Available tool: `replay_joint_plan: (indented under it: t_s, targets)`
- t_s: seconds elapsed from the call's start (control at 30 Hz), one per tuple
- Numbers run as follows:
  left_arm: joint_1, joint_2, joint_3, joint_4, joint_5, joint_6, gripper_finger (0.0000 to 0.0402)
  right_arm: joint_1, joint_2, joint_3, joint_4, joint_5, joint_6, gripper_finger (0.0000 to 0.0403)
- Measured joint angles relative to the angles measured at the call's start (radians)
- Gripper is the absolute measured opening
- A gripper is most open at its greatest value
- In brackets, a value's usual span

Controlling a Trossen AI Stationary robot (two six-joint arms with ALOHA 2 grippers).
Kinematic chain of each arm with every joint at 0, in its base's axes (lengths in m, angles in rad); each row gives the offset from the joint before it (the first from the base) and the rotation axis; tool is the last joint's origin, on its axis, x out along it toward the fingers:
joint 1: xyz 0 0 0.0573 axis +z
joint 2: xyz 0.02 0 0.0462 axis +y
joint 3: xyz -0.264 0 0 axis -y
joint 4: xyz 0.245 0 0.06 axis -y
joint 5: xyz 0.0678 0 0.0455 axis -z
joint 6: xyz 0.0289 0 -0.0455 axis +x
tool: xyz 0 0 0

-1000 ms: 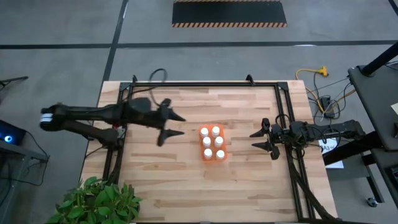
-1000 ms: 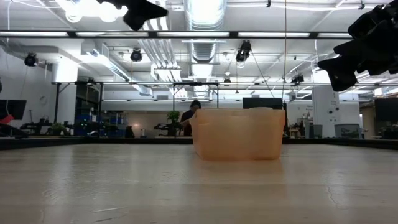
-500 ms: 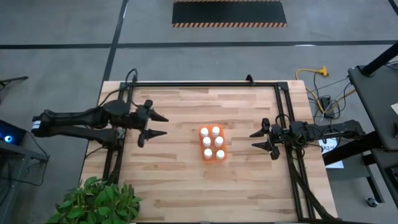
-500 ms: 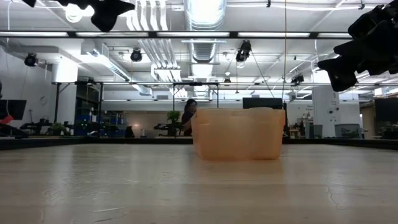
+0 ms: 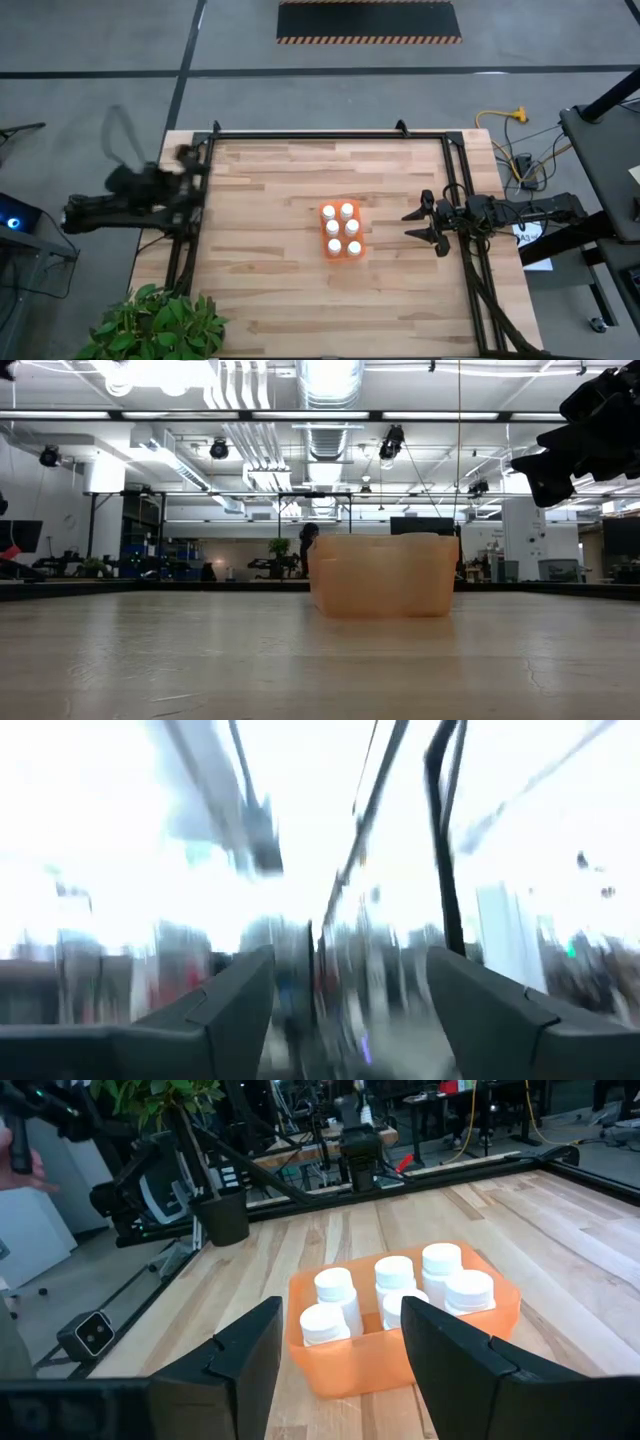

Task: Pick and place pill bottles into a basket
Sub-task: Return to Home Position

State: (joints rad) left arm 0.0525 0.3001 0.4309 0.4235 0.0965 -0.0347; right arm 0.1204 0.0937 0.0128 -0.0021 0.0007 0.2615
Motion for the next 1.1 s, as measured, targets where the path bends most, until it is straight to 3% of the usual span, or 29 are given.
replay_joint_plan:
  t_s: [0.27,0.43,0.67,0.87,1.1]
  targets:
    - [-0.001,-0.28,-0.184,0.048,0.002,0.012,0.0242,0.0,0.0,0.0,0.0,0.0,0.0,0.0194]
    - [-0.001,-0.253,-0.25,0.214,0.002,-0.015,0.0242,-0.001,0.0,0.0,0.001,0.002,0.0,0.0194]
    - [0.0,-0.246,-0.371,0.208,0.0,-0.114,0.0242,-0.001,0.001,0.0,0.005,0.0,0.0,0.0194]
    - [0.0,-0.265,-0.42,0.037,0.002,-0.216,0.0242,0.0,0.0,0.0,0.006,0.0,0.0,0.0194]
    - [0.0,-0.242,-0.423,-0.104,0.004,-0.196,0.0242,-0.001,0.0,0.0,0.005,0.001,0.0,0.0194]
